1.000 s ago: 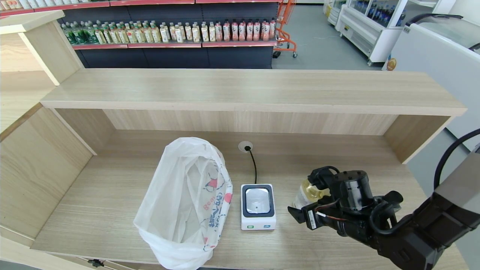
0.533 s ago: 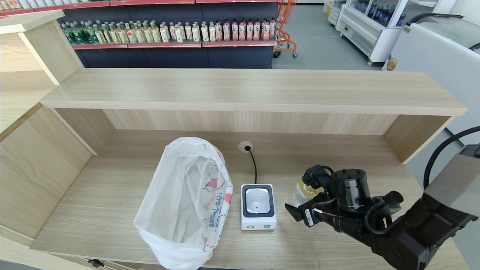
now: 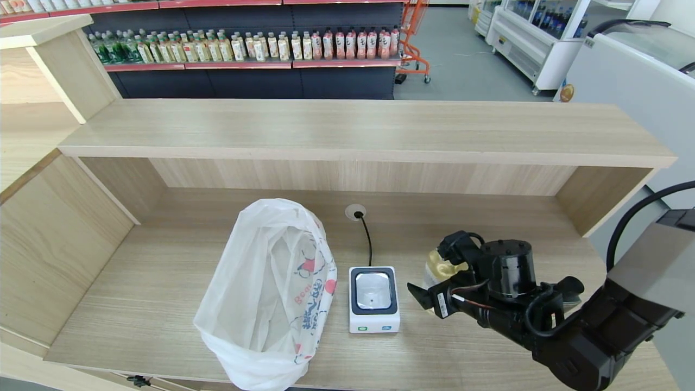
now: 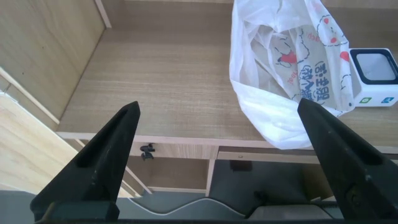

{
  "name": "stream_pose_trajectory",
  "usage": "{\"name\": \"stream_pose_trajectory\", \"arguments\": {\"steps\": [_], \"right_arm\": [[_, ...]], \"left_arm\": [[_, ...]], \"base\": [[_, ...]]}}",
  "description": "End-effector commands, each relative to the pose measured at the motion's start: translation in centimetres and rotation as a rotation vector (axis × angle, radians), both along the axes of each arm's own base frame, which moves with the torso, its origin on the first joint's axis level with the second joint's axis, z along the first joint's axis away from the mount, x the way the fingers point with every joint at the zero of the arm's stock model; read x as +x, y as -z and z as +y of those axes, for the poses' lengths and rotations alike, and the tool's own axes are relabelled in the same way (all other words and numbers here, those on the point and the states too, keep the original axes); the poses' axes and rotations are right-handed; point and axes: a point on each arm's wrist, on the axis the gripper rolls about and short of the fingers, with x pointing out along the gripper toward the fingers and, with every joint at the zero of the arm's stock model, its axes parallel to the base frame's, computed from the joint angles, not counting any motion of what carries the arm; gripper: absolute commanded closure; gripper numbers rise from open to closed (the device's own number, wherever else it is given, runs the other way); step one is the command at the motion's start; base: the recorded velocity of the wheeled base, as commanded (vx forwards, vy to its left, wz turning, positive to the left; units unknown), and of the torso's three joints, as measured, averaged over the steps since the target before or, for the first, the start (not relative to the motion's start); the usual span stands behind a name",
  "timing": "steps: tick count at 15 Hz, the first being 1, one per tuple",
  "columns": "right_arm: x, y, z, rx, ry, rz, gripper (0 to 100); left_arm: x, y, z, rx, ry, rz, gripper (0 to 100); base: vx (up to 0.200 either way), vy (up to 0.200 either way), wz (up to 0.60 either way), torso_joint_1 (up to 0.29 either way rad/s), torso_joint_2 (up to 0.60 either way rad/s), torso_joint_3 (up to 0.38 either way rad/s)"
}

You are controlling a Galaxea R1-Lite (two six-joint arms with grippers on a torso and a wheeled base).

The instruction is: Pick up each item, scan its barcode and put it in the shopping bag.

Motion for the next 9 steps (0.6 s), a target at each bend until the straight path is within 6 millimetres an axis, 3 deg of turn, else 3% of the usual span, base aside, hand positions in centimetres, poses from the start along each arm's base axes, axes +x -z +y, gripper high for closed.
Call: {"name": "stream_pose_trajectory", "arguments": {"steps": [1,9], "right_arm": [[0.01,0.21,0.02,0.005,-0.005,0.005,100],[-0.01,0.49,-0.4,-0.013,0.004,0.014,100]], "left_arm": [[0.0,0.0,0.0,-0.002,0.0,0.0,0],[0.0,0.0,0.0,0.0,0.0,0.0,0]], "base": [[0.0,0.0,0.0,0.0,0.0,0.0],[0.0,0.0,0.0,0.0,0.0,0.0]]}}
